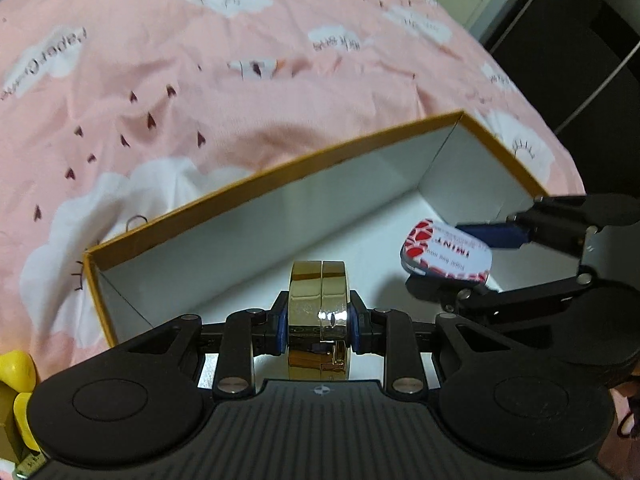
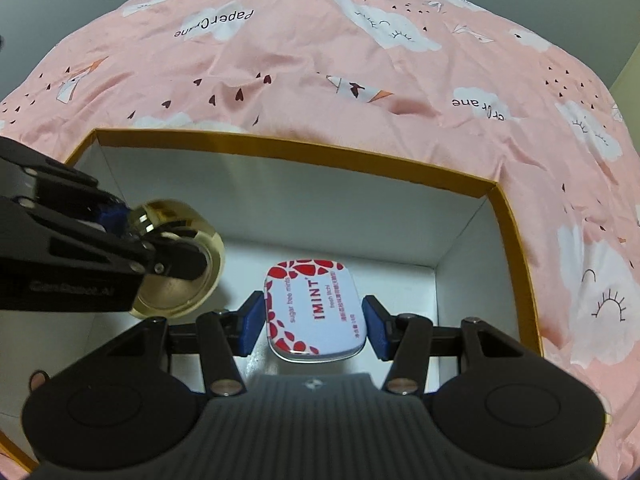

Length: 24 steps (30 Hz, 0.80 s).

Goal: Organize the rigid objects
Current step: 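Lower the gold compact into the box with the left gripper while the right carries the tin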

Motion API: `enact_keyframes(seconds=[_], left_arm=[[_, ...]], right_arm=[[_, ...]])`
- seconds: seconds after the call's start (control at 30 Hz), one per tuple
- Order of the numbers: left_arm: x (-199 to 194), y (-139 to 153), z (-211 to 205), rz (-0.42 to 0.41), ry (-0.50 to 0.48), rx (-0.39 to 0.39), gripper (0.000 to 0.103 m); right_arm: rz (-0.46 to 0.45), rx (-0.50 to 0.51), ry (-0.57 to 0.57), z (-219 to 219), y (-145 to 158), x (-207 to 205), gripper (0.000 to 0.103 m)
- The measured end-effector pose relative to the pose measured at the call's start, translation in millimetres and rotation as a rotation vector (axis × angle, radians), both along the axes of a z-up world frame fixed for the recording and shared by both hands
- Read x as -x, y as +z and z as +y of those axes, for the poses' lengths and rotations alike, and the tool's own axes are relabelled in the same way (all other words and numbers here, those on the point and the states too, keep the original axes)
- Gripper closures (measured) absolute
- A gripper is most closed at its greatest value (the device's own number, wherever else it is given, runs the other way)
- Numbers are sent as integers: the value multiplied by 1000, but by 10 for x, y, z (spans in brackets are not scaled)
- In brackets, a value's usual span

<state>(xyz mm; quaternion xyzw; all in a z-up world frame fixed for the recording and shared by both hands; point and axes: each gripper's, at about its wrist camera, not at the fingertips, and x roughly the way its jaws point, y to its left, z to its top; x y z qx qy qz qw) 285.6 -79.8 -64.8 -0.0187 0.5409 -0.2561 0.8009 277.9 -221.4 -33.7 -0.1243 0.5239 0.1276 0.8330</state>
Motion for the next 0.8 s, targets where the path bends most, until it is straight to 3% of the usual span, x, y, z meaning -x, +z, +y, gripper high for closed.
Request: enact_keyframes(seconds=[0.13,0.33,0.43,0.67,0.8], left_arm=[[-117,-50,-10,51,-40,-51,72],[-194,-104,-75,51,-63,-150,71],[-186,-95,-89,34,-76,-176,59],[-134,95,57,-3,-52,-133,60],[-45,272,238,-58,20,-72,60]], right_arm=[[15,8,28,52,-20,-48,51],[56,-43,44,70,-45,-145,51],[67,-57,47,80,-69,-182,51],[82,-77,54,102,-89,-195,51],[86,-67,73,200,-110,-225,51]])
